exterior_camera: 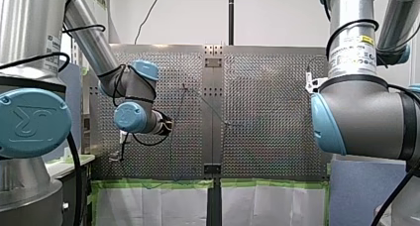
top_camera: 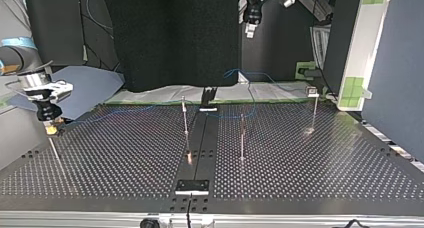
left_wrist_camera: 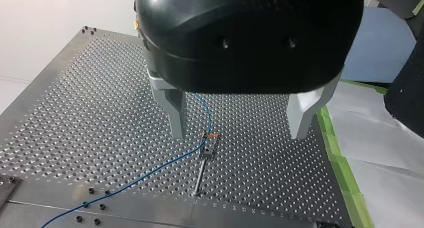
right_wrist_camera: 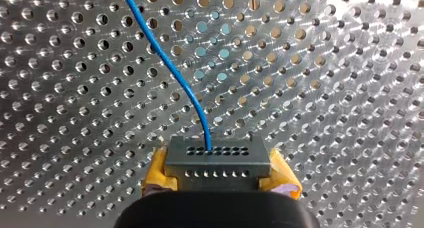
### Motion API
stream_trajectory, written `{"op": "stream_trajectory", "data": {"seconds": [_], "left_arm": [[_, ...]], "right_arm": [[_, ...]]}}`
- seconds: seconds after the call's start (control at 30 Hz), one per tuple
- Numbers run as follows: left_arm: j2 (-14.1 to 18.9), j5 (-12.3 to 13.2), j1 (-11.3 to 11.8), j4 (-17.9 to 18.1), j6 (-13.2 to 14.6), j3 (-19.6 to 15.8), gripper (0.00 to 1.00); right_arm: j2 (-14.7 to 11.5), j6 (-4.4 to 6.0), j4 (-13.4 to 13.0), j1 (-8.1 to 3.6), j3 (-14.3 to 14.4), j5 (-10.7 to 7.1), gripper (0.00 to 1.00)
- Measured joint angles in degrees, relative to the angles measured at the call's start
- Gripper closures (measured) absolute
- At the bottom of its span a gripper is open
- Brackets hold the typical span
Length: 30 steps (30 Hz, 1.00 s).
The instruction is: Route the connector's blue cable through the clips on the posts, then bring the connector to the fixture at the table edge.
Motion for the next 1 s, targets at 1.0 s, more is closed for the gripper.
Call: {"op": "stream_trajectory", "data": {"seconds": [1.0], "left_arm": [[0.00, 0.00, 0.05, -0.40, 0.00, 0.22, 0.00]], "right_arm": [[0.70, -0.20, -2.02, 0.04, 0.48, -0.04, 1.00]]}}
